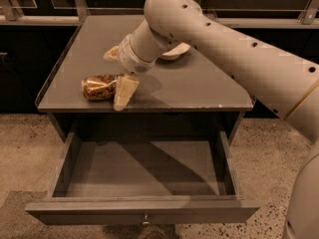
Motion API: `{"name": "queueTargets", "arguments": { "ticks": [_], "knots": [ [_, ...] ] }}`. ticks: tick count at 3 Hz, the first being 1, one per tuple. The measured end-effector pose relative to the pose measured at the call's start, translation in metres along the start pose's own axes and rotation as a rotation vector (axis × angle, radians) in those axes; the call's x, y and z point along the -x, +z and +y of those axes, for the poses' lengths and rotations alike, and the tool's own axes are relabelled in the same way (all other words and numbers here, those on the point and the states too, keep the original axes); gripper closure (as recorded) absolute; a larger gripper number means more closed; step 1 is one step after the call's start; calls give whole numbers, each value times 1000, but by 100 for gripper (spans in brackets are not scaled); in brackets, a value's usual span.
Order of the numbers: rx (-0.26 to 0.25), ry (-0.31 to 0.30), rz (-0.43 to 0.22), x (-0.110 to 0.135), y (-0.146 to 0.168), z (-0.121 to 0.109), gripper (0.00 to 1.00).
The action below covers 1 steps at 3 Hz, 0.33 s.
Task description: Pick orange can from top drawer and place on counter
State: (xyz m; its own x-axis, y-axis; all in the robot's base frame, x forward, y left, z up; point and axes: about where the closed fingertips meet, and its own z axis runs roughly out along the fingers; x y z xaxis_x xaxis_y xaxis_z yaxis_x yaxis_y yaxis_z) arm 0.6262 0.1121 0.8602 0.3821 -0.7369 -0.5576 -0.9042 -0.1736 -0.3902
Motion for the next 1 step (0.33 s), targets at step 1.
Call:
{"name": "queueTargets", "arguments": {
  "ticks": [1],
  "knots": [
    [0,0,0,0,0,0,0]
  ]
}}
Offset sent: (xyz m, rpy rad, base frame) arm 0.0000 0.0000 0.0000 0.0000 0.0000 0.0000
